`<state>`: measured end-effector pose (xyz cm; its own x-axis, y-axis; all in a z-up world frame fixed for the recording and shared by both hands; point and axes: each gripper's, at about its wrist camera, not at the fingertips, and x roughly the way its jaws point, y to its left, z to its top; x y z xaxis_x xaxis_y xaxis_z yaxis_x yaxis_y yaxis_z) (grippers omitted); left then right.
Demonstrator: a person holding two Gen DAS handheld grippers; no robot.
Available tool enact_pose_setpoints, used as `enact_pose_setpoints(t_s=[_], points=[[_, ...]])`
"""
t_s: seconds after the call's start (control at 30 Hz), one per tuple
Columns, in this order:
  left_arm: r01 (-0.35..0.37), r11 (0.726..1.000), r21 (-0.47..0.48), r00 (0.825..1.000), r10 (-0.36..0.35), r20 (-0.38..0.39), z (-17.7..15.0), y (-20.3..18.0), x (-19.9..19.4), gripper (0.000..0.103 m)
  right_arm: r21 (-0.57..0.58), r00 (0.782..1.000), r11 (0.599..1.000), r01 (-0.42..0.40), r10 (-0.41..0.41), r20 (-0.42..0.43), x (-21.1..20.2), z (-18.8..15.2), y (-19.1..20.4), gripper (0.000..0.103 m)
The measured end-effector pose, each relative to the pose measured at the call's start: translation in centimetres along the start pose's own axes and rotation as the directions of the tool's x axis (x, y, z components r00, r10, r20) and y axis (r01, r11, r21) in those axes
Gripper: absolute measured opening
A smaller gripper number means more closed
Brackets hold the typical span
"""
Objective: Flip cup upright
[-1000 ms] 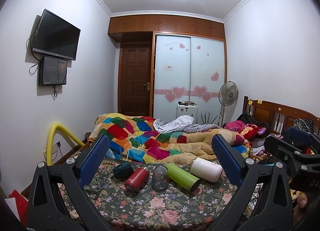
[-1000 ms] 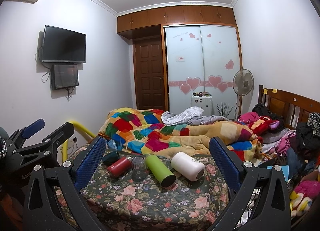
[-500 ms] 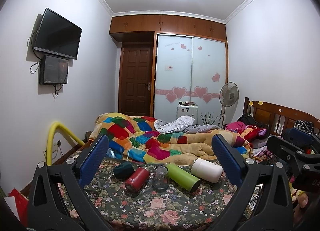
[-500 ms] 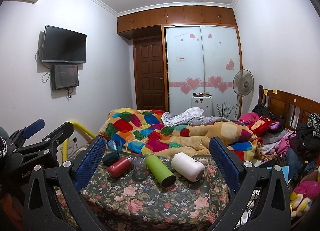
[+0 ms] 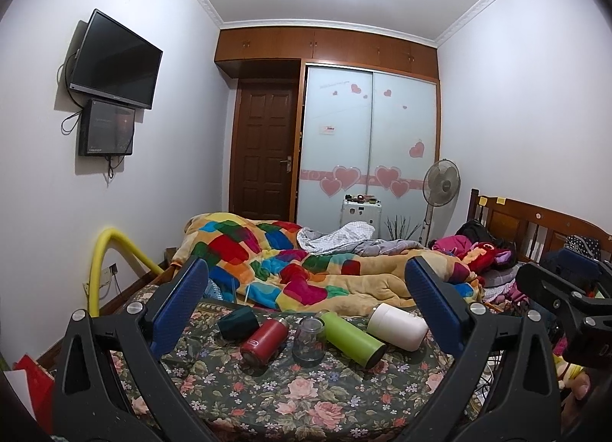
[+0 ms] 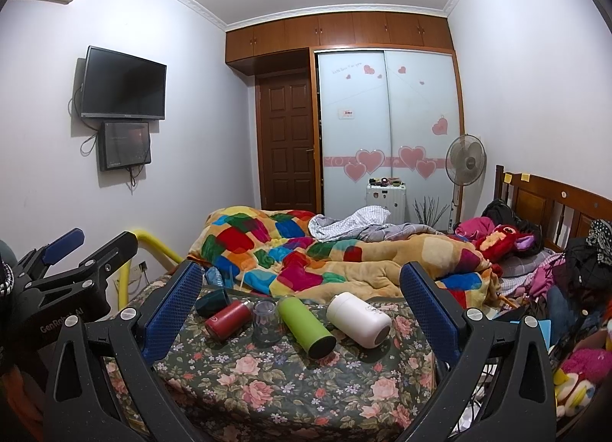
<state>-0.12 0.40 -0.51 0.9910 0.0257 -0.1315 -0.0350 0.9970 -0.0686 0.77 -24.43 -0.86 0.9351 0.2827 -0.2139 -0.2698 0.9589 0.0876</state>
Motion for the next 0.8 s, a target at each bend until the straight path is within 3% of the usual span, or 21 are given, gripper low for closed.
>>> enact_pose_setpoints(t_s=[0.37,0.57,0.7,0.8], points=[[-0.016,1.0,-0.016,1.0,0.015,-0.021,-0.7,0.9,1.2,0.103,-0.003,1.0,1.0,-0.002,0.002,-0.028,1.3,-0.2,-0.5,0.103],[-0.021,0.999,-0.032,0.993,0.017,-0.116,-2.0,2.1,4.9,0.103,0.003,0.998,1.0,0.005,-0.004,-0.069,2.9,-1.0,-0.9,0.103],[-0.036,0.999,-0.016,0.97,0.031,-0.24,-3.9,3.2,9.6,0.103,0.007,0.994,1.0,0.012,-0.011,-0.106,4.3,-1.5,-1.4,0.103],[-0.033,0.999,-0.005,0.93,0.029,-0.366,-6.1,4.5,14.3,0.103,0.01,0.99,1.0,0.021,-0.019,-0.137,5.4,-2.0,-1.7,0.103]])
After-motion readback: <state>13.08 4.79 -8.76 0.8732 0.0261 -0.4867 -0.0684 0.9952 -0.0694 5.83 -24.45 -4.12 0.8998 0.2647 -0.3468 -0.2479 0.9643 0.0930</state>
